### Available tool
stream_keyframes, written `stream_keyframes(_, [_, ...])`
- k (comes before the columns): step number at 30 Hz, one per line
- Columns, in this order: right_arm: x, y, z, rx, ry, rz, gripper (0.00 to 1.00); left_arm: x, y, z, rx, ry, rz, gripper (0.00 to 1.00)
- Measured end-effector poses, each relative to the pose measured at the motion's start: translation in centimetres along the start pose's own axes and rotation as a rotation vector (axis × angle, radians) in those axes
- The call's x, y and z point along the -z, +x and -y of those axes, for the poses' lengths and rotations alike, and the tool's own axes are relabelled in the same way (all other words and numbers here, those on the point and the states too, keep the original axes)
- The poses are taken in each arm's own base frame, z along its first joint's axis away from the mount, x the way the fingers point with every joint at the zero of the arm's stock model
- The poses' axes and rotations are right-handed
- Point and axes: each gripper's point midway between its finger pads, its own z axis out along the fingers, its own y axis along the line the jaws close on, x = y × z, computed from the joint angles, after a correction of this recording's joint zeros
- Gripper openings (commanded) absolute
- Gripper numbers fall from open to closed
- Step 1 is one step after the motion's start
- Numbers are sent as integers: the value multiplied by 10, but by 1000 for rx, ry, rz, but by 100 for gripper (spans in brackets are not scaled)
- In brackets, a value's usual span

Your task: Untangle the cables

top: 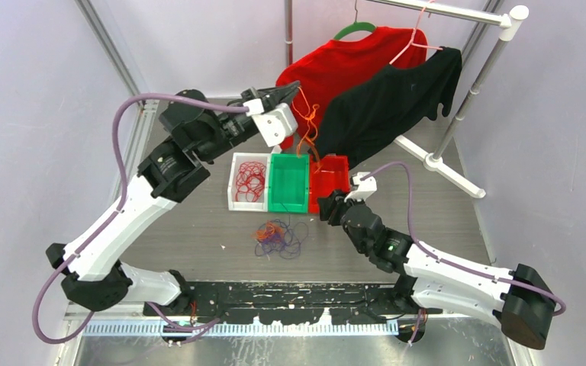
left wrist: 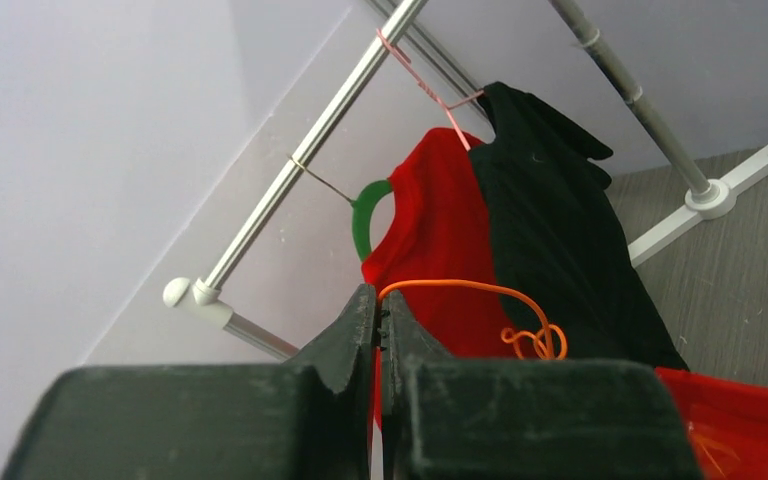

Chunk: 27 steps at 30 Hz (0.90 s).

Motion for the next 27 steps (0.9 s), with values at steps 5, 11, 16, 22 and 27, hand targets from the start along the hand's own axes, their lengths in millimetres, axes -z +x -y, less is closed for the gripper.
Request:
stream_keyframes(5, [-6, 4, 5, 37, 37, -21, 47, -13, 33, 18, 8, 13, -79, 0])
stream_keyframes(11, [-6, 4, 8, 58, 46, -26, 45, -26, 88, 41, 14, 34, -211, 0])
stream_keyframes(16, [-4, -2, 10, 52, 45, -11, 43, -26, 120, 35, 12, 11, -283, 0])
stream_keyframes(22, [-1, -3, 15, 45, 52, 0, 42, -22, 141, 30, 5, -17, -319, 0])
stream_keyframes(27, [1, 1, 24, 50, 70, -1, 40, -17, 164, 51, 16, 25, -366, 0])
